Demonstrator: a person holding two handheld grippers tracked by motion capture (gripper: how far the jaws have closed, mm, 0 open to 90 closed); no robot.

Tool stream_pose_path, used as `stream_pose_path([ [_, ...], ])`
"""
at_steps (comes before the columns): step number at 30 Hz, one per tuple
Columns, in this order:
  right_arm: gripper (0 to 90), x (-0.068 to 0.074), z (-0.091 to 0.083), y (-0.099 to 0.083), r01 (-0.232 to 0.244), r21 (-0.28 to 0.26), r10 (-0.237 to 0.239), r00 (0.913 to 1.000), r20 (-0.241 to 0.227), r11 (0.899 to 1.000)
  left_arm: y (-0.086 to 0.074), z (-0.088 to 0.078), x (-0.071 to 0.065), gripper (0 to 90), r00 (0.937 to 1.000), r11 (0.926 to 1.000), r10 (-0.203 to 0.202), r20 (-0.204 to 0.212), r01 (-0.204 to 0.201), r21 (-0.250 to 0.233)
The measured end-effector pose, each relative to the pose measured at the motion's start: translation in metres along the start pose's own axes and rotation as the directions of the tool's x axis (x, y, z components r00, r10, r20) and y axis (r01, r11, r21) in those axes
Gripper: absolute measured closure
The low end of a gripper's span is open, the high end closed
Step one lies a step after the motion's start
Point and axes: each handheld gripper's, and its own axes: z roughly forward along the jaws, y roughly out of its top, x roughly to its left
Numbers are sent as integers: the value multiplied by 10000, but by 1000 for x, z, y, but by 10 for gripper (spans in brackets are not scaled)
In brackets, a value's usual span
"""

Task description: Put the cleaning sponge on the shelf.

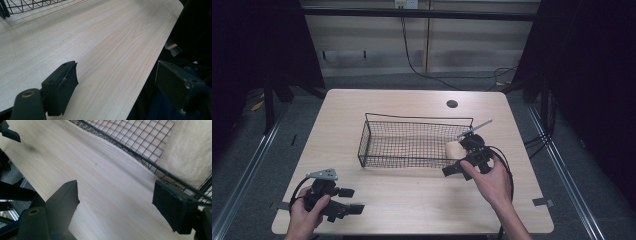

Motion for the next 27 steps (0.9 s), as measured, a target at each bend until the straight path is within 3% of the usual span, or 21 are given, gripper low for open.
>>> stream_pose_path([
  [1,206,0,1,-2,19,82,-19,10000,91,10000,0,0,0,176,10000,10000,-4,18,4,4],
  [7,203,-2,10,-19,-39,202,48,9989,-460,9998,0,1,0,176,10000,10000,-11,-56,12,70],
  [13,199,-2,16,-36,64,248,-55,9993,-366,9997,0,1,0,176,10000,10000,-42,-33,42,77],
  [19,205,-5,27,-57,124,197,-113,9983,-564,9997,0,2,0,176,10000,9999,-44,-74,45,125],
  [23,204,-8,32,-67,14,39,-12,9988,-483,10000,0,1,0,176,10000,10000,-14,-78,14,97],
  [27,211,-12,38,-76,53,-324,-51,10000,74,9995,-1,0,0,176,10000,10000,-32,-37,32,70],
])
